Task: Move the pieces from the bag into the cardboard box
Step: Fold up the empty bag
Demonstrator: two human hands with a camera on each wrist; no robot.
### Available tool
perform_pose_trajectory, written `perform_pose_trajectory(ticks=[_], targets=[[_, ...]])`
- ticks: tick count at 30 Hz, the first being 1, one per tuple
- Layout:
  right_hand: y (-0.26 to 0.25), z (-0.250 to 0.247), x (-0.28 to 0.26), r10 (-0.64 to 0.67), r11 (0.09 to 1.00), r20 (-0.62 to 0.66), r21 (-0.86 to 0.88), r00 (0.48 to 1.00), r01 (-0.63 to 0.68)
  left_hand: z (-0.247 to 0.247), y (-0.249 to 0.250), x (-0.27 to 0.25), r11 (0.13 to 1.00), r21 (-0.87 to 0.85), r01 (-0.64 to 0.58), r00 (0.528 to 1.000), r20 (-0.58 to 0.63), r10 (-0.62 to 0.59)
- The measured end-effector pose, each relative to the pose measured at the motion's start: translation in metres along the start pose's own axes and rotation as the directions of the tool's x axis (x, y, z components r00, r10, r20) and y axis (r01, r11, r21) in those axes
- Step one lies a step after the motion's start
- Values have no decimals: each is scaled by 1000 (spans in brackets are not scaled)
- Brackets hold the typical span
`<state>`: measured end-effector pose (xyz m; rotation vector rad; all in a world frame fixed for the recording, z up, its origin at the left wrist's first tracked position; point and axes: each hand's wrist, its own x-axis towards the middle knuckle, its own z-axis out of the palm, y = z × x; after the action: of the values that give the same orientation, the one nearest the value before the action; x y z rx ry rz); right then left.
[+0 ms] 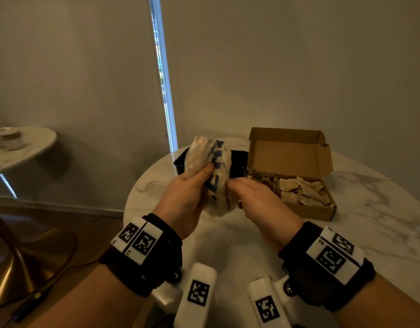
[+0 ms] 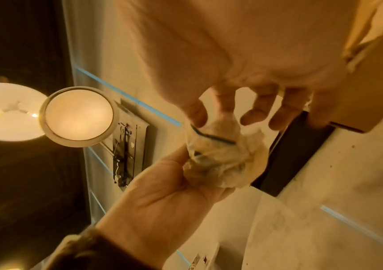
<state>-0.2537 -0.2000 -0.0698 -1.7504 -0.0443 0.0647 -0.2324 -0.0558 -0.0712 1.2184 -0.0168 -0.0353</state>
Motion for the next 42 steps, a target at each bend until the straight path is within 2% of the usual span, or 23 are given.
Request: perform_pose_trajectory(ticks=[2,4,7,9,11,14,16,18,21,24,26,29,30,32,34,36,39,42], targets=[[-4,5,-6,54,996,72,61,996,-58,-5,2,7,996,47,-82,993,-79,86],[-6,9,-7,85,970,148,213,985,-115,-5,-1,7,981,147,-129,988,-60,139],[-6,7,-2,107,890,48,441,993,-117,0,-4,-1,961,235,-144,990,27,141],[-3,3,2,116,887,-37,453,993,-87,3,-6,-5,957,276,-95,995,49,85],[-1,2,3,96,923,-90,381,991,-55,3,-7,-6,959,282,12,999,32,-22],[5,0,1,87,940,-154,340,984,-30,4,-8,-4,963,214,166,983,46,-179],[7,-1,0,112,922,-148,384,983,-47,3,-6,-1,961,165,224,970,61,-237],[6,-3,-2,127,917,-111,392,986,-73,1,-6,-1,958,167,233,968,60,-246],[3,-4,-9,39,980,-95,197,995,-20,-7,-9,5,968,204,143,989,-65,-132],[2,-1,-20,-201,972,-11,-127,980,198,-13,-6,12,938,347,3,980,-187,66],[4,6,-26,-290,907,102,-287,951,308,-11,-4,11,879,470,-81,969,-171,180],[7,11,-24,-266,881,142,-365,954,300,-5,-6,5,779,589,-217,952,-49,302],[6,10,-22,-263,885,127,-364,956,292,-4,-7,3,782,570,-251,951,-6,310],[3,4,-18,-258,902,100,-332,961,277,-1,-5,0,844,462,-272,957,42,286],[0,0,-16,-248,916,102,-297,963,268,1,-2,-3,926,315,-206,978,45,202],[-1,0,-14,-249,925,97,-271,964,266,4,-2,-5,970,222,-98,995,17,96],[2,2,-11,-260,912,64,-311,963,267,9,-4,-3,990,139,39,999,-42,-33],[1,4,-16,-257,905,70,-333,964,265,10,-5,-5,994,72,88,995,-51,-84]])
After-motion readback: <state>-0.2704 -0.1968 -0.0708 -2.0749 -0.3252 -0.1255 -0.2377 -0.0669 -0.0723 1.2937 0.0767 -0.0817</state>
